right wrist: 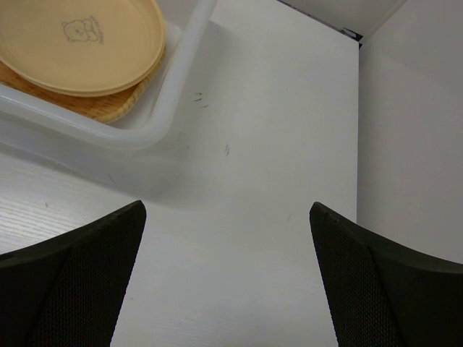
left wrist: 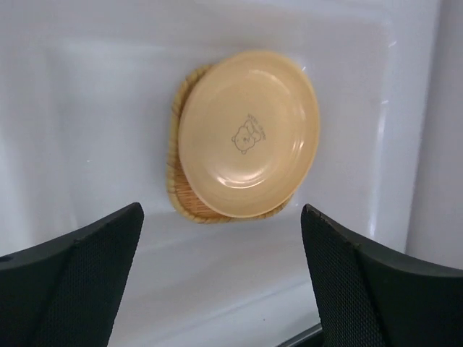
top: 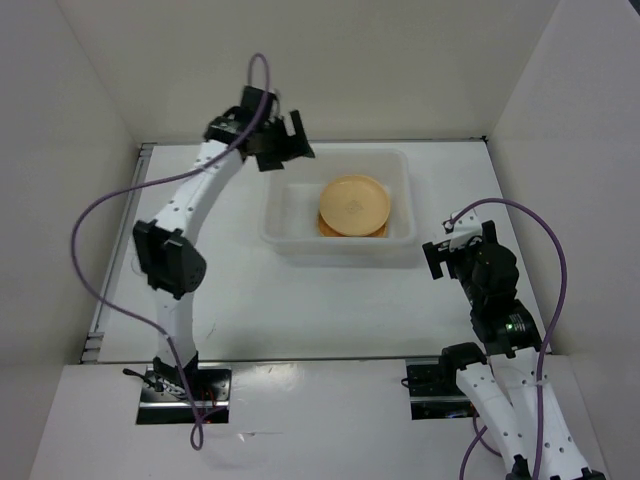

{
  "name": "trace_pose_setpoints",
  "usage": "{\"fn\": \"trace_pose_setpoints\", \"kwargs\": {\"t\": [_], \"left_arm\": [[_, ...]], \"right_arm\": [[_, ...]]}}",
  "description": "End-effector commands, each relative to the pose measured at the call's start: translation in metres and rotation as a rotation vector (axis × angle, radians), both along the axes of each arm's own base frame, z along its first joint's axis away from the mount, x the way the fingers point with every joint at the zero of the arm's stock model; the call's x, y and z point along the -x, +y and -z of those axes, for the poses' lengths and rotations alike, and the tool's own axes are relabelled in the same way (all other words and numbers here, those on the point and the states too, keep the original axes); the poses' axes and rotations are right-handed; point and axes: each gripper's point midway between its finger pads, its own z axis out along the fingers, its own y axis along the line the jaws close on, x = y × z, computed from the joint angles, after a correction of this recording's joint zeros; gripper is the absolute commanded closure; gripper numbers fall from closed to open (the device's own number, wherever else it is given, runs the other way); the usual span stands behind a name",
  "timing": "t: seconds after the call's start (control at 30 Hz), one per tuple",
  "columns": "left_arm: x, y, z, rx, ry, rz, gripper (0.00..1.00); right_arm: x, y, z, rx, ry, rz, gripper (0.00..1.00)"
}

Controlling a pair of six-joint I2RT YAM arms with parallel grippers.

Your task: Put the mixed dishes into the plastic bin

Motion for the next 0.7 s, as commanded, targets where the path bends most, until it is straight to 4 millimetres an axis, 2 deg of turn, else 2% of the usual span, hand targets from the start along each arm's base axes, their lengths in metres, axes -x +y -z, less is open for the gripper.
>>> {"fn": "trace_pose_setpoints", "kwargs": {"t": [0.0,0.07,0.1,0.13,0.17,0.2,0.23,0.27,0.4,0.53,0.57,0.6,0.63,0.67], "left_arm": [[0.009,0.123,-0.068,-0.029,-0.089,-0.201,0.04],[0.023,0.167,-0.046,-0.045,-0.018,-0.271,0.04],[0.046,0.189,-0.032,-0.056,0.025,-0.315,0.04],[0.049,0.226,-0.030,-0.064,0.009,-0.404,0.04],[0.059,0.244,-0.026,-0.077,0.014,-0.451,0.04],[0.073,0.266,-0.033,-0.113,-0.009,-0.520,0.04],[0.085,0.280,-0.018,-0.147,0.034,-0.548,0.04],[0.090,0.297,-0.015,-0.175,0.037,-0.579,0.04],[0.098,0.328,-0.007,-0.302,0.045,-0.532,0.04],[0.076,0.342,0.004,-0.319,0.052,-0.484,0.04],[0.069,0.343,0.018,-0.320,0.086,-0.478,0.05],[0.066,0.348,0.020,-0.325,0.098,-0.478,0.05],[0.067,0.349,0.030,-0.334,0.130,-0.462,0.06],[0.064,0.348,0.046,-0.326,0.169,-0.448,0.06]], "right_arm": [[-0.004,0.004,-0.012,-0.009,-0.055,-0.017,0.02],[-0.004,0.006,-0.012,-0.009,-0.055,-0.026,0.02],[-0.005,0.006,-0.009,0.002,-0.046,-0.029,0.02],[-0.005,0.006,-0.009,0.002,-0.045,-0.029,0.02],[-0.006,0.009,-0.007,0.003,-0.037,-0.041,0.02],[-0.006,0.009,-0.007,0.003,-0.036,-0.041,0.02],[-0.006,0.009,-0.007,0.003,-0.036,-0.041,0.02],[-0.007,0.010,-0.005,0.005,-0.027,-0.041,0.02],[-0.007,0.014,-0.005,0.002,-0.027,-0.059,0.02],[-0.008,0.014,-0.003,0.004,-0.018,-0.059,0.02],[-0.008,0.014,-0.003,0.004,-0.018,-0.059,0.02],[-0.008,0.014,-0.003,0.004,-0.018,-0.059,0.02],[-0.008,0.014,-0.003,0.004,-0.018,-0.059,0.02],[-0.008,0.014,-0.003,0.004,-0.018,-0.059,0.02]]}}
